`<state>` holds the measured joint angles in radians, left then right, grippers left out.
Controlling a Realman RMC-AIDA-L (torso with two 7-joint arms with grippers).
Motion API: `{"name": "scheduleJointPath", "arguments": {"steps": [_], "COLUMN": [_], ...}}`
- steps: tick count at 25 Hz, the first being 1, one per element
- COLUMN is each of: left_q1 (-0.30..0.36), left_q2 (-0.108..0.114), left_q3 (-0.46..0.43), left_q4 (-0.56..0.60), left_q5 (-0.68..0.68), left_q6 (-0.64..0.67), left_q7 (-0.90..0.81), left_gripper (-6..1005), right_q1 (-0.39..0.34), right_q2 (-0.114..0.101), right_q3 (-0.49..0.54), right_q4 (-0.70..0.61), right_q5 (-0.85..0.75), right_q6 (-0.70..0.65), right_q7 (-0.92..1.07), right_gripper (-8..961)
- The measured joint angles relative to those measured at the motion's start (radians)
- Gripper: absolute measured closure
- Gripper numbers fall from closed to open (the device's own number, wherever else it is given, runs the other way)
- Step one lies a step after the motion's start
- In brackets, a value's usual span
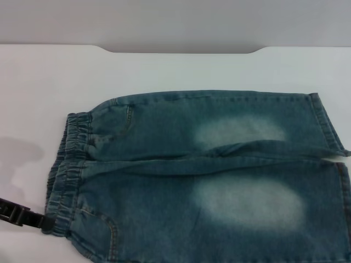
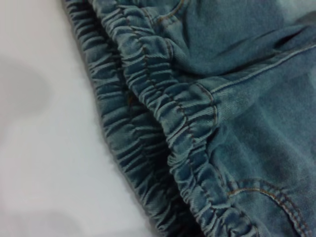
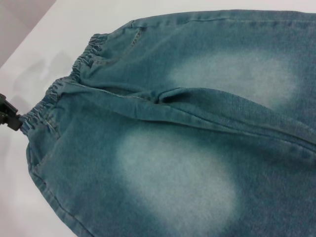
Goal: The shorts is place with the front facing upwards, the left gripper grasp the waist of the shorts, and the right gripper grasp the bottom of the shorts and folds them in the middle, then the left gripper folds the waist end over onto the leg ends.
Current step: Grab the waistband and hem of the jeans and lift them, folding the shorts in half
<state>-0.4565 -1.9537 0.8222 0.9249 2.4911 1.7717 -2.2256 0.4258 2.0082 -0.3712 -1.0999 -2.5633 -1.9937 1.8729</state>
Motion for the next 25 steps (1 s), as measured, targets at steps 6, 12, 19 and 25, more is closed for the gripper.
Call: {"name": "scheduleJointPath", "arguments": {"steps": [6,12,19,25], "left_q1": [-0.003,-0.004,-0.004,-0.004], "left_q2": [0.000,-0.001,-0.005,-0.005], "left_q3": [0.000,0.000,0.001,0.023], "left_q4": [0.000,0.000,0.001,0.001], "left_q5": [0.001,0.002,0.002,0.002], "left_q6": [0.004,0.007,0.010,0.011], "left_q7": [0.003,0.005,0.007,0.010], "left_gripper": [804,812,821,919], "right_q1": [-0.001,-0.002,-0.004,-0.006], "right_q2": [0.000,0.000,0.000,0.000], "right_q3": [-0.002,-0.003,-0.002,0.000], "right_q4": [0.000,0.000,0.000,0.000], "right_q5": [0.000,0.000,0.000,0.000], "right_q6": [0.008,0.008,0.007,0.009], "right_q7": [0.000,0.000,0.002,0.003], "right_gripper": [542,542,542,542]}}
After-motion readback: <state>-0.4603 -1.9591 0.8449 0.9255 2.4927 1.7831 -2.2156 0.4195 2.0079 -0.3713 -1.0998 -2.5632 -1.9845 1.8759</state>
